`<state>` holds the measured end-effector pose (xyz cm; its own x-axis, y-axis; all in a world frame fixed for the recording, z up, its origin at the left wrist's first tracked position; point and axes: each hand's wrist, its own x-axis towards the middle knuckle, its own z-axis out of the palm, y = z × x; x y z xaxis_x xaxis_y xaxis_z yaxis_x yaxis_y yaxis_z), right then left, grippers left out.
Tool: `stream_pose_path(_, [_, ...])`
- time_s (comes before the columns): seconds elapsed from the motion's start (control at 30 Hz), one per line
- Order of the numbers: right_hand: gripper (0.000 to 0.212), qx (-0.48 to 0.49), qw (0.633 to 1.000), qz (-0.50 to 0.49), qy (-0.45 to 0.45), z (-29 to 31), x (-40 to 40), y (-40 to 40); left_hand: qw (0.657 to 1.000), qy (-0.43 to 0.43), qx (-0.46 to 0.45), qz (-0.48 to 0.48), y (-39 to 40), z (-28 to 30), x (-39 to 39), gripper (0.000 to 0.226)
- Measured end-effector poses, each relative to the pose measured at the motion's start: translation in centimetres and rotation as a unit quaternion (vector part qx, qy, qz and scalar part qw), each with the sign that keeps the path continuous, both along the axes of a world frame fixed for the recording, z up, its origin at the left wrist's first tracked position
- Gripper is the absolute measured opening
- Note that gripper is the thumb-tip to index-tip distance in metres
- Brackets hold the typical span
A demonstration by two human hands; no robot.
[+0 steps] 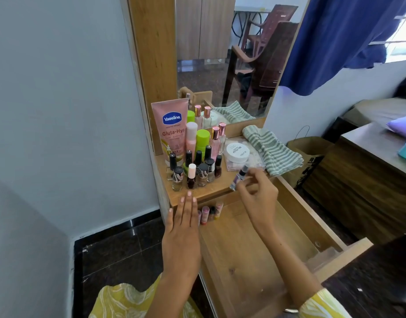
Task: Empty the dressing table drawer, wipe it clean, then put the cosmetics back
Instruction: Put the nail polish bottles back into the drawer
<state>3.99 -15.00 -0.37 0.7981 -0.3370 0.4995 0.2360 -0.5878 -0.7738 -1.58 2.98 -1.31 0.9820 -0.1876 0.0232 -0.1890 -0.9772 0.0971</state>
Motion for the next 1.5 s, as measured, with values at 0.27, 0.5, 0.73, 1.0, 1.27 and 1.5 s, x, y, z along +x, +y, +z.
stream_pose_path(0.27, [0.023, -0.09, 0.982, 0.021, 0.162, -3.0, -2.9, -1.4, 1.0, 0.001, -0.008, -0.003, 0.1, 0.0, 0.0, 0.071])
stream_pose_path(0.5, [0.019, -0.121, 0.948, 0.029, 0.293, -4.4, -0.2, 0.0, 1.0, -0.011, -0.006, -0.004, 0.1, -0.3, 0.0, 0.074])
stream_pose_path(0.73, [0.017, -0.137, 0.94, 0.03, 0.312, -3.9, -0.1, 0.9, 1.0, -0.011, -0.008, -0.01, 0.2, -0.5, 0.1, 0.073])
stream_pose_path(1.0, [0.01, -0.199, 0.956, -0.028, 0.215, -0.1, -3.6, 2.1, 0.999, -0.028, -0.002, -0.021, 2.0, -0.1, -0.6, 0.07])
stream_pose_path(1.27, [0.031, -0.176, 0.979, 0.083, 0.055, 1.9, -3.5, 6.7, 0.999, -0.048, -0.006, -0.025, 2.8, -0.3, -0.7, 0.065])
stream_pose_path(1.5, [0.05, -0.306, 0.939, 0.133, 0.084, 3.7, -1.2, 9.5, 0.999, -0.044, 0.02, -0.025, 3.4, -0.6, -1.2, 0.068])
